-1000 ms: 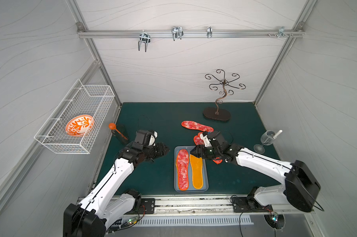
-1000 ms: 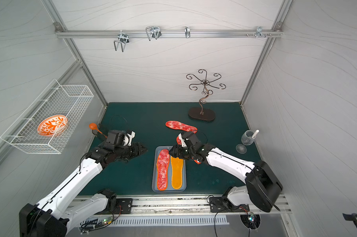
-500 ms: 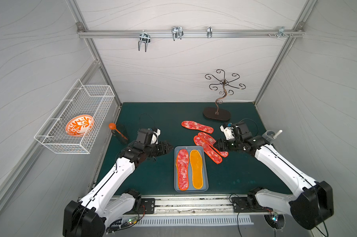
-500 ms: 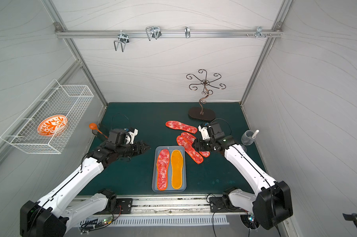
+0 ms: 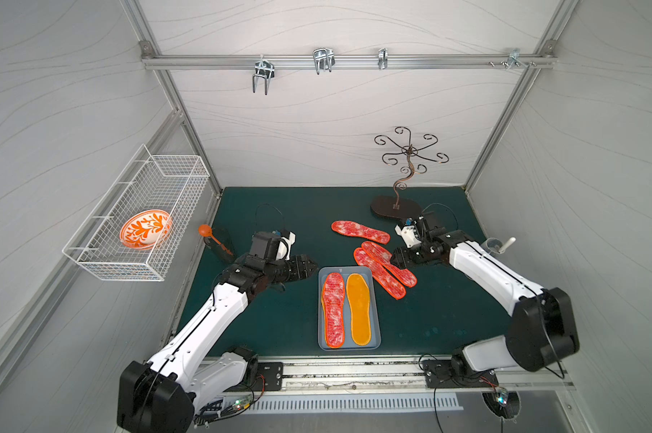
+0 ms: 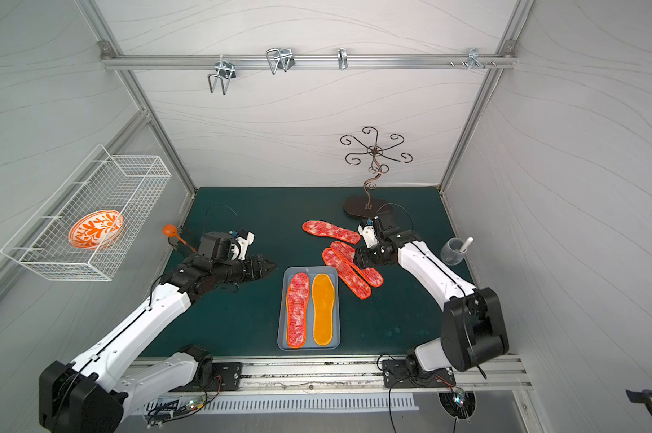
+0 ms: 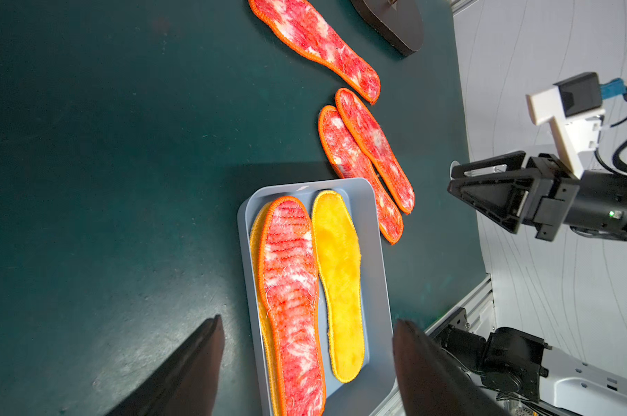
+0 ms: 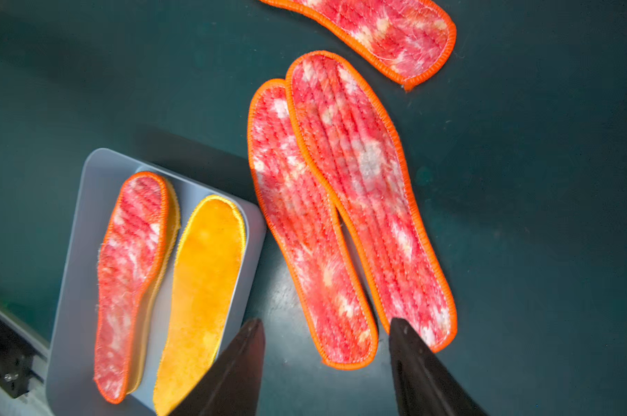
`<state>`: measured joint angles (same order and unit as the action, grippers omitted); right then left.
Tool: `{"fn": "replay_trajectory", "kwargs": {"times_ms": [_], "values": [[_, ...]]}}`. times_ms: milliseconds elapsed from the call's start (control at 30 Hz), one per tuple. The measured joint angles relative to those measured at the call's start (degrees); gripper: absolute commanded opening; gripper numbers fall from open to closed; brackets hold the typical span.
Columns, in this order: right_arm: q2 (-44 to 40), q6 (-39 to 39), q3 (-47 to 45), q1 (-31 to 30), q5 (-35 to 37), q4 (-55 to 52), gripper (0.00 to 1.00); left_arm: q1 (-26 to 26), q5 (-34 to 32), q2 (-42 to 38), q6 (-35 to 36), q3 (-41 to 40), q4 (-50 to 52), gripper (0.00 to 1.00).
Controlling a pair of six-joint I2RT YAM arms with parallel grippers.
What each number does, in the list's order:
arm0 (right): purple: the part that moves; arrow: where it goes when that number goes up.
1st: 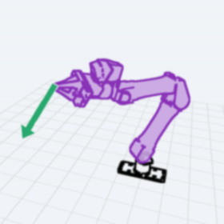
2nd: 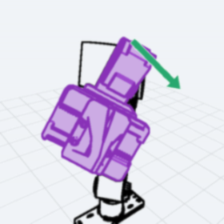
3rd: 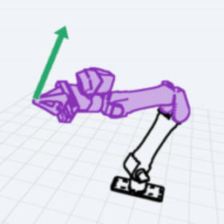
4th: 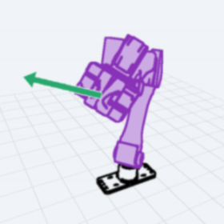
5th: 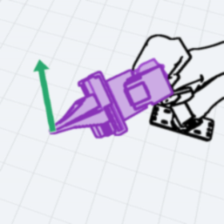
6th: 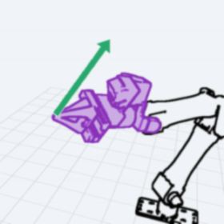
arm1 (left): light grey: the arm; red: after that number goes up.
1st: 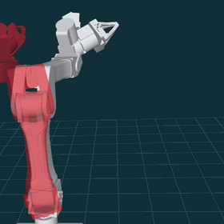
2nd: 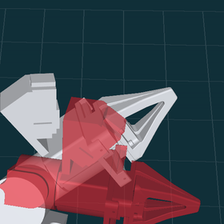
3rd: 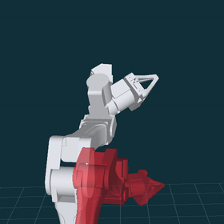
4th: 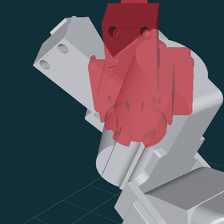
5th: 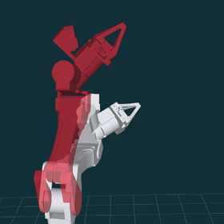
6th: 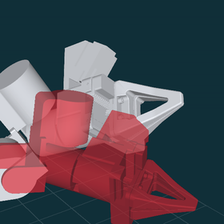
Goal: Put the insoles into the storage box
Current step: Pick up the insole from the center of the board.
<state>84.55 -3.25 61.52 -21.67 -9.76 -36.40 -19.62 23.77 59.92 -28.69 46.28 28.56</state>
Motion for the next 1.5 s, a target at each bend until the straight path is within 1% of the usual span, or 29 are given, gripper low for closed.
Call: {"fn": "replay_trajectory", "kwargs": {"times_ms": [200, 233, 267, 300, 400, 533, 900, 933, 967, 1000, 1200, 1267, 1433, 1500], "values": [[12.33, 2.36, 7.56, 2.27, 1.27, 0.63, 0.53, 0.00, 0.42, 0.02, -0.26, 0.00, 0.00, 0.84], [14.29, 2.89, 8.72, 2.54, 1.62, 0.74, 0.52, 0.00, 0.46, 0.02, -0.35, 0.00, -0.02, 0.86], [16.00, 3.45, 9.79, 2.73, 1.97, 0.72, 0.51, 0.00, 0.48, 0.02, -0.46, 0.00, -0.02, 0.94], [17.79, 4.09, 10.91, 2.95, 2.34, 0.70, 0.51, 0.00, 0.59, 0.02, -0.61, 0.00, -0.02, 1.00], [22.32, 5.68, 13.73, 3.39, 3.21, 0.55, 0.50, 0.00, 0.76, 0.02, -0.83, 0.00, 0.02, 1.00], [26.08, 6.91, 15.78, 3.65, 3.32, 0.15, 0.48, 0.00, 0.96, 0.02, -0.87, 0.00, 0.04, 0.99], [30.16, 7.82, 17.97, 3.74, 1.42, -0.90, 0.45, 0.00, 1.53, 0.46, -0.85, 0.24, 0.04, 0.99], [30.34, 7.87, 18.12, 3.69, 1.40, -1.03, 0.43, 0.00, 1.62, 0.70, -0.83, 0.44, 0.07, 0.99], [30.47, 7.96, 18.25, 3.54, 1.53, -1.16, 0.36, 0.00, 1.73, 0.96, -0.81, 0.59, 0.04, 0.99], [30.58, 8.15, 18.36, 3.48, 1.77, -1.22, 0.33, 0.00, 1.81, 1.11, -0.79, 0.68, 0.00, 0.99], [30.86, 8.31, 18.69, 1.38, 5.35, -1.11, 0.28, 0.00, 2.16, 1.77, -0.59, 0.76, 0.09, 0.99], [30.86, 8.17, 18.71, 0.72, 6.49, -1.11, 0.25, 0.00, 2.25, 1.79, -0.44, 0.76, 0.11, 0.99], [30.71, 7.63, 18.64, 0.24, 7.52, -1.09, 0.05, 0.00, 2.45, 1.79, -0.28, 0.76, 0.42, 0.98], [30.27, 7.26, 18.16, 0.24, 7.54, -0.63, 0.00, 0.00, 2.58, 1.79, -0.22, 0.76, 0.46, 0.98]]}}
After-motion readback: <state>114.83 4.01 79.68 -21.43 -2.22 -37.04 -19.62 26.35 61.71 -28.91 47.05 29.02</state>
